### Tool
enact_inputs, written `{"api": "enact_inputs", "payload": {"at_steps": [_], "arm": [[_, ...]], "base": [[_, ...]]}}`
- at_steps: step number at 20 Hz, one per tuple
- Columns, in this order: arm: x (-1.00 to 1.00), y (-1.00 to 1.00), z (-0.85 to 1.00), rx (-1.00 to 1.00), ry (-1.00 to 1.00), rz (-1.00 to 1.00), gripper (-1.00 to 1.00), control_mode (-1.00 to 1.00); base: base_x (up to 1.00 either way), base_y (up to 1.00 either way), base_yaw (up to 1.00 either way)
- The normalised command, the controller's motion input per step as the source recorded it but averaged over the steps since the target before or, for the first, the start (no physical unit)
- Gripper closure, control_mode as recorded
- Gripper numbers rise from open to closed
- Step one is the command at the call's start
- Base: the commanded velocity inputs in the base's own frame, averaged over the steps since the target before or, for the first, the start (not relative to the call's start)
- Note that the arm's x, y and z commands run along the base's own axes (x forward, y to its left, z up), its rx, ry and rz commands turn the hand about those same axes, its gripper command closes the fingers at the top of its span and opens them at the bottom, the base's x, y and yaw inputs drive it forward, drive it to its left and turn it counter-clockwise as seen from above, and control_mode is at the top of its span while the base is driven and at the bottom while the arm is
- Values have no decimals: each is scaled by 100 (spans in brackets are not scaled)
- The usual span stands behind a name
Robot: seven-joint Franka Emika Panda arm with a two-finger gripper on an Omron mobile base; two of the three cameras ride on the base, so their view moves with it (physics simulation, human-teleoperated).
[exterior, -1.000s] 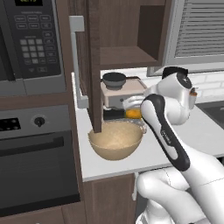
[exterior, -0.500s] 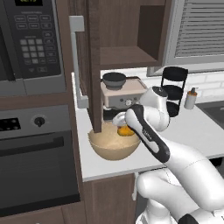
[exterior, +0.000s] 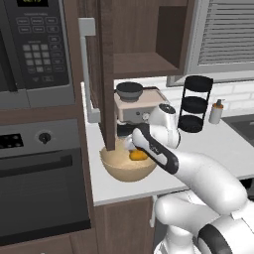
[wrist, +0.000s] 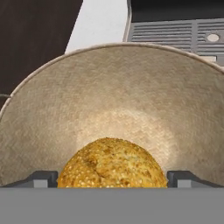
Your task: Open the cabinet, pick up the bread from the cabinet and place it in the basket. Then move the basket to the dining counter.
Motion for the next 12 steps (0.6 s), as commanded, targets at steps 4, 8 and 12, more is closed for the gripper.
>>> {"api": "enact_inputs", "payload": {"at_steps": [4,8,12], "arm": [[19,18,-37,-9,0,0,-100,-100],[29,0,-36,-4,0,0,-100,-100],[18,0,-15,-1,0,1,-100,-100]], "base": [[0,0,0],[0,0,0],[0,0,0]]}}
